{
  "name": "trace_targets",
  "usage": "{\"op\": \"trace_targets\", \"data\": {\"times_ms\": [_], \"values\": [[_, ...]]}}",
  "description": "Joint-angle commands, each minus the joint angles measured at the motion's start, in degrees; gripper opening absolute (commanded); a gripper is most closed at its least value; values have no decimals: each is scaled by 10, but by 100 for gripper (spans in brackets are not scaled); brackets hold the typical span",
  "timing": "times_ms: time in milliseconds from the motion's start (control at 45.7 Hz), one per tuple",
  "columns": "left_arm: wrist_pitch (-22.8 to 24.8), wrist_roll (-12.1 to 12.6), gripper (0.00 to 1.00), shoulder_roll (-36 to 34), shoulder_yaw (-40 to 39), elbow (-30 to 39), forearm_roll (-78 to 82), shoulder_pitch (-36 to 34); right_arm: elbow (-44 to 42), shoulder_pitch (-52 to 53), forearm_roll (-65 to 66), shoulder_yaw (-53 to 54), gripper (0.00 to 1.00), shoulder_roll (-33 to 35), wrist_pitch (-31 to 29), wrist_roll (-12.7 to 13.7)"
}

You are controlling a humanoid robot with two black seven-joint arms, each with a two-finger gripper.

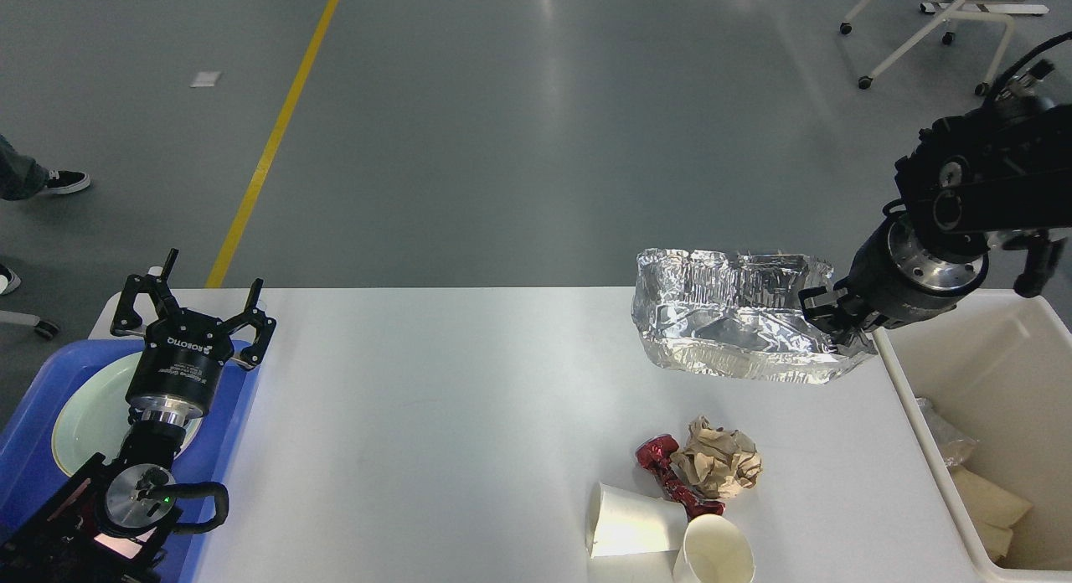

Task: Tidy desktop
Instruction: 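Lift the foil tray and carry it over the white bin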

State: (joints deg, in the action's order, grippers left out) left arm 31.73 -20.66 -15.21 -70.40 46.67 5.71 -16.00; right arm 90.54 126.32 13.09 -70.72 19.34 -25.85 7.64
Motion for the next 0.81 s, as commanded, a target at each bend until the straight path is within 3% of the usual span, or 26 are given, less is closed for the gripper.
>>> {"op": "trace_targets", "data": {"times_ms": [0,197,394,787], "values": [[0,-1,96,0,0,0,0,0,3,2,-10,-11,0,1,3,3],[0,-1,96,0,0,0,0,0,-2,-5,-23,-15,0,9,12,2],[0,-1,96,0,0,0,0,0,-30,-46,-38,-66,0,57,71,1],[0,-2,96,0,0,0,0,0,-281,-291,-53,-21,0,250,92,-1]]}}
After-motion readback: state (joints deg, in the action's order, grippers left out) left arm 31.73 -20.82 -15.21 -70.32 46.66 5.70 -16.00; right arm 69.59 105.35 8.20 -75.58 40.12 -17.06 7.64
